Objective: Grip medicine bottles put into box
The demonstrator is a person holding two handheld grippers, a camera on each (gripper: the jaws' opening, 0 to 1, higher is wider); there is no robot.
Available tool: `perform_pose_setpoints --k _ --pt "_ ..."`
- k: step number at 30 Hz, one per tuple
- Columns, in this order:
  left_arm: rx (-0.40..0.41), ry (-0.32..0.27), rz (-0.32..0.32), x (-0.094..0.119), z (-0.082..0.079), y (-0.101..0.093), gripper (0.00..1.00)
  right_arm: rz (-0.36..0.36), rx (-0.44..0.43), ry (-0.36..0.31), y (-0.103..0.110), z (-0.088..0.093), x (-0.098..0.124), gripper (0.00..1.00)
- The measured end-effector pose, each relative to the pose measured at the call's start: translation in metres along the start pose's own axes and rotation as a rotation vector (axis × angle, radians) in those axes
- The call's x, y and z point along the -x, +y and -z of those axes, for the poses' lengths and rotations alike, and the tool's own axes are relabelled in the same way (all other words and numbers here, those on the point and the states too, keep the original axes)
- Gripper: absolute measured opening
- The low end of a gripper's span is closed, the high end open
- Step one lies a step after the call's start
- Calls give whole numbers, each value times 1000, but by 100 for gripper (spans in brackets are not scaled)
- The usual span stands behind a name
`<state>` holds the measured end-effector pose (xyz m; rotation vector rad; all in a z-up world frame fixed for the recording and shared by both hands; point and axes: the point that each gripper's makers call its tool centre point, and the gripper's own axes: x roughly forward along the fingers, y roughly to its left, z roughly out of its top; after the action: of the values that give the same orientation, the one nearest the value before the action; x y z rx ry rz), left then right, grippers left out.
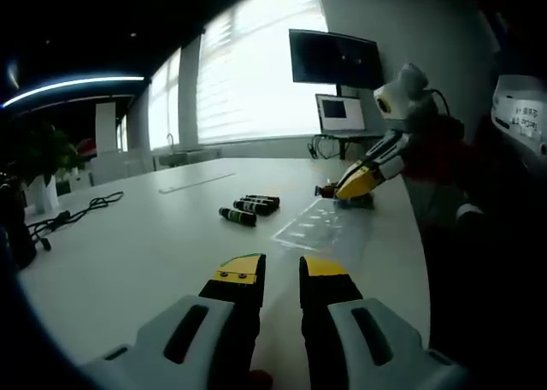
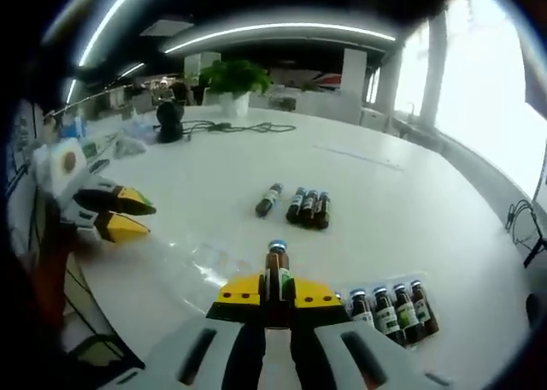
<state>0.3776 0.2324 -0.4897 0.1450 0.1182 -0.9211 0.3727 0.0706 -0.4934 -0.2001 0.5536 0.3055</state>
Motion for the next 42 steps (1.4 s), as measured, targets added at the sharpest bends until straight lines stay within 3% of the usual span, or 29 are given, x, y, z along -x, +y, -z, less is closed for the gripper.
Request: perform_pose_setpoints --k 6,10,19,32,42 --pt "-10 4 -2 -1 0 0 10 33 13 24 6 4 -4 6" --pt "-10 -1 -2 0 0 0 10 97 33 37 0 6 -2 6" --pt "-16 -3 5 1 -1 -3 10 161 42 61 -5 10 -2 7" --pt "-10 -11 4 1 -2 -2 10 178 39 49 -8 7 -6 7" --pt "-14 -6 -1 1 -1 -2 10 126 47 27 -5 4 -5 6"
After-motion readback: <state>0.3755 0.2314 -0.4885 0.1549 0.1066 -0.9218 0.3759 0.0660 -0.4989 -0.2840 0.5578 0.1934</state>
